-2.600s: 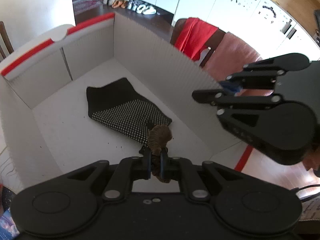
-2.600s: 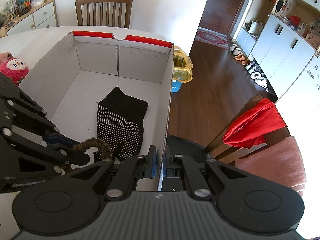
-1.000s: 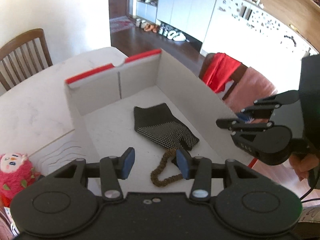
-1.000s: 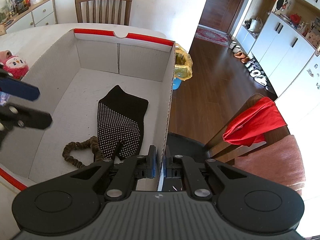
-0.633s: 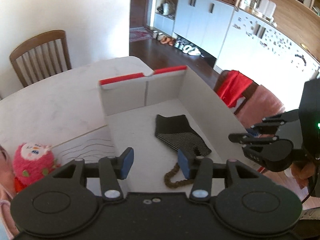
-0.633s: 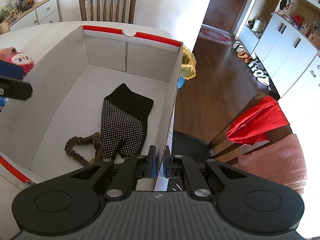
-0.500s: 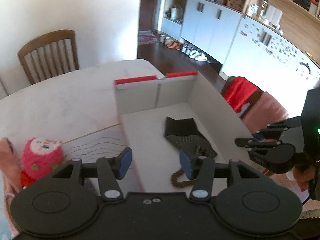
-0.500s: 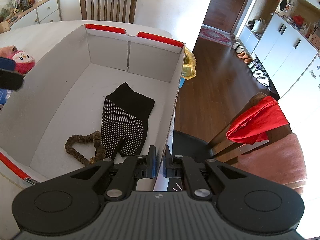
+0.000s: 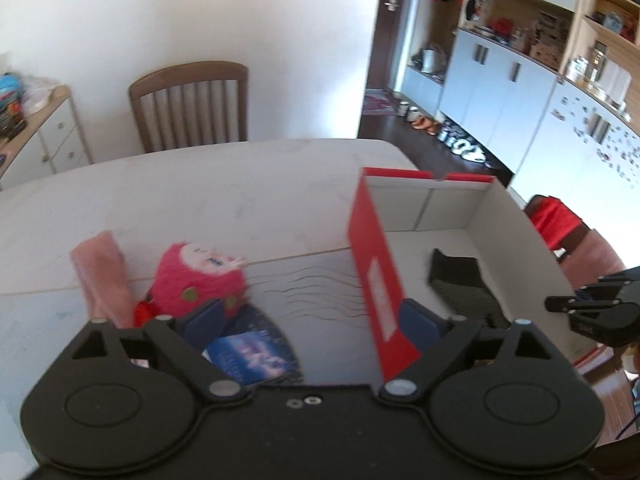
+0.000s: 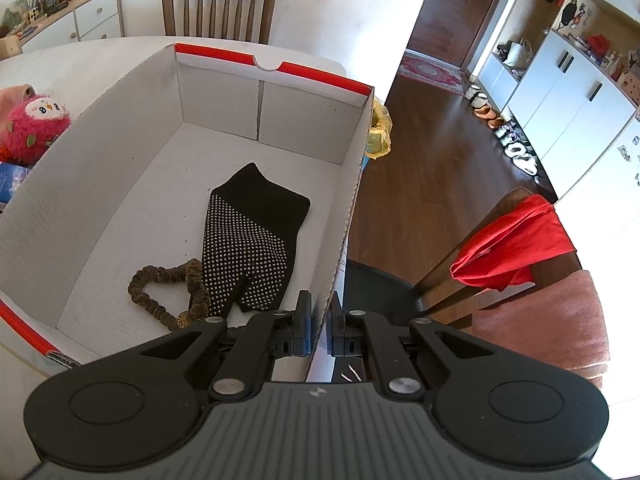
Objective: Organize objects
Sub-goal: 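Move the left gripper back to the pile and grasp the cartoon face cushion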
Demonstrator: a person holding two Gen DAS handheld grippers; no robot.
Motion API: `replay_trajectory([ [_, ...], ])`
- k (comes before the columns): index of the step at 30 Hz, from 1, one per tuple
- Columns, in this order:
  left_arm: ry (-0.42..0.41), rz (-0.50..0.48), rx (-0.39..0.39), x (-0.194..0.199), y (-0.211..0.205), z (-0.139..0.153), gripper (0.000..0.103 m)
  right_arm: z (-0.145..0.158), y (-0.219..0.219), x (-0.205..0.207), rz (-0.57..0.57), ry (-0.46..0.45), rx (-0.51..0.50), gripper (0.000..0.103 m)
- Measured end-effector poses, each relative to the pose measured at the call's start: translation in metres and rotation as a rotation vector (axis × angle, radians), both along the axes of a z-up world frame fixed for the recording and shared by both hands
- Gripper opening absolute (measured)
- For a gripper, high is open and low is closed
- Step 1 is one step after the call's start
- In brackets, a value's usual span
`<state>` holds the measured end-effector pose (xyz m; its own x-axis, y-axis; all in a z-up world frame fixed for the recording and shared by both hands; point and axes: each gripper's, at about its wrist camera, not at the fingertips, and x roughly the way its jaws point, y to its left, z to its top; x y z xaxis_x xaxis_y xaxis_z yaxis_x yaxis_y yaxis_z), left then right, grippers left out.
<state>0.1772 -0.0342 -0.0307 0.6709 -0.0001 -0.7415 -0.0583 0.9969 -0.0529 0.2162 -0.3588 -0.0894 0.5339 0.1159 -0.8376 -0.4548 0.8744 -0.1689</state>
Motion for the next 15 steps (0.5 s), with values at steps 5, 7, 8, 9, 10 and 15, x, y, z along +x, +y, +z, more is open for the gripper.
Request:
replay_trajectory([
  [5, 0.005, 0.019, 0.009, -0.011, 0.008, -0.013, 0.101, 0.001, 0.001, 0.0, 0.003, 0.003, -0.006, 0.007],
  [7, 0.018, 0.014, 0.025, -0.016, 0.009, -0.022, 0.101, 0.001, 0.002, 0.0, 0.005, 0.003, -0.01, 0.007],
  [8, 0.027, 0.012, 0.033, -0.019, 0.01, -0.026, 0.101, 0.001, 0.002, 0.0, 0.006, 0.002, -0.014, 0.007],
  [9, 0.037, 0.011, 0.042, -0.021, 0.01, -0.032, 0.101, 0.001, 0.003, 0.0, 0.007, 0.002, -0.017, 0.007],
  [10, 0.045, 0.009, 0.049, -0.023, 0.01, -0.037, 0.101, 0.001, 0.004, 0.0, 0.008, 0.002, -0.019, 0.007],
  [15, 0.078, 0.023, 0.065, -0.034, 0.013, -0.067, 0.101, 0.0, 0.004, 0.0, 0.01, 0.004, -0.026, 0.008],
])
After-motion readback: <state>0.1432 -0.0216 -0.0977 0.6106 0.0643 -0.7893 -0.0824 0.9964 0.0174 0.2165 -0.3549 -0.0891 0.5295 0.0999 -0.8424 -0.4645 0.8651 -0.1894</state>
